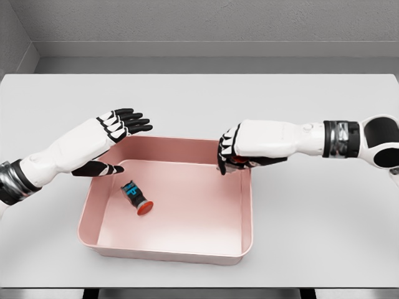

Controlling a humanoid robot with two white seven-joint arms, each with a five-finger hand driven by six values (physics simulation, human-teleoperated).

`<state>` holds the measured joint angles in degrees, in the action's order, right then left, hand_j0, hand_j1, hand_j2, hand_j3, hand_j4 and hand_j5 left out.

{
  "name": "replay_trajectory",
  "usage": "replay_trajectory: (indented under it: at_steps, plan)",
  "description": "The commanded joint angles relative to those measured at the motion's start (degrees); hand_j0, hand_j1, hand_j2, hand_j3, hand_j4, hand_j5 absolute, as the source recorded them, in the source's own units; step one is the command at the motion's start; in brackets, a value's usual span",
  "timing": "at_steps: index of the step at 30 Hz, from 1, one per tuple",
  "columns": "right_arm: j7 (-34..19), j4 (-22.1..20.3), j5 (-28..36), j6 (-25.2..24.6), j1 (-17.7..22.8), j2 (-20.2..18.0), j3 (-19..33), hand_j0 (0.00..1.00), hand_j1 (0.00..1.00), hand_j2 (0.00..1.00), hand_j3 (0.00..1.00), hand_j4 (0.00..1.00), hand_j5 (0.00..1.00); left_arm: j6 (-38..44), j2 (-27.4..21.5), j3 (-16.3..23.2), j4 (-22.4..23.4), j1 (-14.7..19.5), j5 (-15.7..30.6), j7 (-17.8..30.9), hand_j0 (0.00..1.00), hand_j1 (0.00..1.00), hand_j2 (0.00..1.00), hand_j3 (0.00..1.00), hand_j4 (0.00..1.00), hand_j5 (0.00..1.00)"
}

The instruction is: Put the industrial switch in the basket with both arms

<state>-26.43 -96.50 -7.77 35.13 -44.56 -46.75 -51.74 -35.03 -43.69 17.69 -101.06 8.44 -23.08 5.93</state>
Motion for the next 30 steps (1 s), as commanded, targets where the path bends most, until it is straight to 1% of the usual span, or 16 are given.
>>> replay_trajectory:
  at_steps: [1,4,6,8,12,15,18,20,22,23,25,27,30]
  plan:
    - [-0.2,0.0,0.4,-0.1,-0.1,0.0,-0.6,0.46,0.46,0.46,0.46,0.46,0.46,0.0,-0.2,0.0,0.0,0.0,0.4,0.0,1.0,1.0,1.0,1.0,1.0,1.0]
    - [-0.2,0.1,0.3,-0.1,-0.8,0.3,-0.6,0.52,0.52,0.52,0.52,0.52,0.52,0.0,-0.2,0.0,0.0,0.0,0.4,0.0,1.0,1.0,1.0,1.0,1.0,1.0]
    - [-0.2,0.1,0.3,-0.1,-0.9,1.2,-0.6,0.5,0.5,0.5,0.5,0.5,0.5,0.0,-0.2,0.0,0.0,0.0,0.4,0.0,1.0,1.0,1.0,1.0,1.0,1.0]
    - [-0.8,0.1,0.3,-0.1,-0.9,1.2,-0.6,0.48,0.48,0.48,0.48,0.48,0.48,0.0,-0.2,0.0,0.0,0.0,0.4,0.0,1.0,1.0,1.0,1.0,1.0,1.0]
    - [-1.4,0.1,-0.5,-0.1,-1.3,2.7,-1.3,0.48,0.48,0.48,0.48,0.48,0.48,0.0,-0.3,0.0,0.0,0.0,0.3,0.0,1.0,1.0,1.0,1.0,1.0,1.0]
    - [-2.6,0.1,-0.6,-0.1,-2.1,3.6,-2.4,0.54,0.54,0.54,0.54,0.54,0.54,0.0,-0.3,0.0,0.0,0.0,0.3,0.0,1.0,1.0,1.0,1.0,1.0,1.0]
    - [-3.1,0.1,-2.1,-0.1,-2.4,4.3,-2.5,0.64,0.64,0.64,0.64,0.64,0.64,0.0,-0.4,0.0,0.0,0.0,0.4,0.0,1.0,1.0,1.0,1.0,1.0,1.0]
    - [-3.3,0.1,-2.8,-0.1,-2.5,4.4,-2.5,0.66,0.66,0.66,0.66,0.66,0.66,0.0,-0.8,0.0,0.0,0.0,0.3,0.1,1.0,1.0,1.0,1.0,1.0,1.0]
    - [-3.3,0.2,-2.9,-0.1,-2.7,4.5,-2.5,0.69,0.69,0.69,0.69,0.69,0.69,0.0,-6.9,-0.1,0.0,0.6,0.2,0.1,1.0,1.0,1.0,1.0,1.0,1.0]
    - [-3.3,0.2,-2.9,-0.1,-2.8,4.7,-2.5,0.73,0.73,0.73,0.73,0.73,0.73,0.0,-9.0,-0.1,0.0,0.6,0.2,0.1,1.0,1.0,1.0,1.0,1.0,1.0]
    - [-3.3,0.3,-3.0,-0.1,-2.8,4.8,-2.5,0.74,0.74,0.74,0.74,0.74,0.74,0.0,-13.7,-0.1,0.0,0.6,0.2,0.2,1.0,1.0,1.0,1.0,1.0,1.0]
    - [-3.3,0.3,-3.0,-0.1,-2.9,4.8,-2.5,0.74,0.74,0.74,0.74,0.74,0.74,0.0,-15.2,-0.1,0.0,0.6,0.1,0.2,1.0,1.0,1.0,1.0,1.0,1.0]
    - [-3.5,0.3,-3.1,-0.1,-3.3,4.8,-2.5,0.75,0.75,0.75,0.75,0.75,0.75,0.0,-15.4,0.0,0.0,0.7,0.1,0.4,1.0,1.0,1.0,1.0,1.0,1.0]
